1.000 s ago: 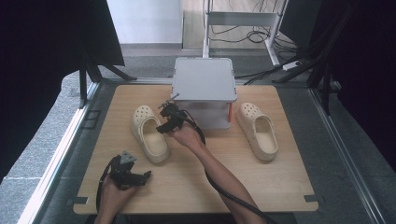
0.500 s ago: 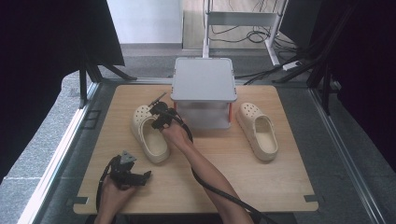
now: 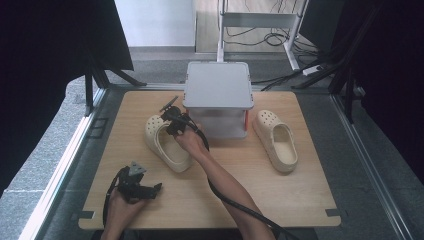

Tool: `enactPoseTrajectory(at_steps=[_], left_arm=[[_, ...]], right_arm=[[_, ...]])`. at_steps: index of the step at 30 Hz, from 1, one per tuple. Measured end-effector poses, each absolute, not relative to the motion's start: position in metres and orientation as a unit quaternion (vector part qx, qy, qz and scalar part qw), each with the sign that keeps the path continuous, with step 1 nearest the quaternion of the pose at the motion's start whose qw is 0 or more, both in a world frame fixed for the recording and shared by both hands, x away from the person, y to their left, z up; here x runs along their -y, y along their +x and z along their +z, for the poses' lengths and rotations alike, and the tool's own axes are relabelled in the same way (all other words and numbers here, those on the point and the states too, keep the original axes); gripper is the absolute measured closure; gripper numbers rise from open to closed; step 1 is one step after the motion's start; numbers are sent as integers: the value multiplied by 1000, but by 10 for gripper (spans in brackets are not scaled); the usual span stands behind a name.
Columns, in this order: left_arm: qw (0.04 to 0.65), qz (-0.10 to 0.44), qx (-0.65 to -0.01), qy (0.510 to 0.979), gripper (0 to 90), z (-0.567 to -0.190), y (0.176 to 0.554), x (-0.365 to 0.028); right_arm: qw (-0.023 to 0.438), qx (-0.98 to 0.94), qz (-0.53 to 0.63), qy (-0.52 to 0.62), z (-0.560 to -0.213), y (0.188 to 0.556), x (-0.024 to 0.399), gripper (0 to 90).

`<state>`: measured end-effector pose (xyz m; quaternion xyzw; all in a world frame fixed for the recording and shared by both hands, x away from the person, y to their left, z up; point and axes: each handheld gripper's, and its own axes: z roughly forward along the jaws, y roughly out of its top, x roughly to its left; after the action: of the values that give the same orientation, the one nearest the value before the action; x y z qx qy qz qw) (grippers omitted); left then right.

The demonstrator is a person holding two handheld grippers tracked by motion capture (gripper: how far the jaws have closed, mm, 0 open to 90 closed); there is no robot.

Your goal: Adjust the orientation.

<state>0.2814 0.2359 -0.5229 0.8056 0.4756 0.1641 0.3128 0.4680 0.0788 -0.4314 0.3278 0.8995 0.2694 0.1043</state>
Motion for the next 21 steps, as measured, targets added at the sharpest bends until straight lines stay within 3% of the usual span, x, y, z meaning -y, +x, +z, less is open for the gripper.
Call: enactPoseTrajectory(at_steps=[21], left_arm=[[313, 163, -475, 806, 0, -523, 281, -236]], right_arm=[[27, -909, 308, 281, -379, 406, -7, 761]])
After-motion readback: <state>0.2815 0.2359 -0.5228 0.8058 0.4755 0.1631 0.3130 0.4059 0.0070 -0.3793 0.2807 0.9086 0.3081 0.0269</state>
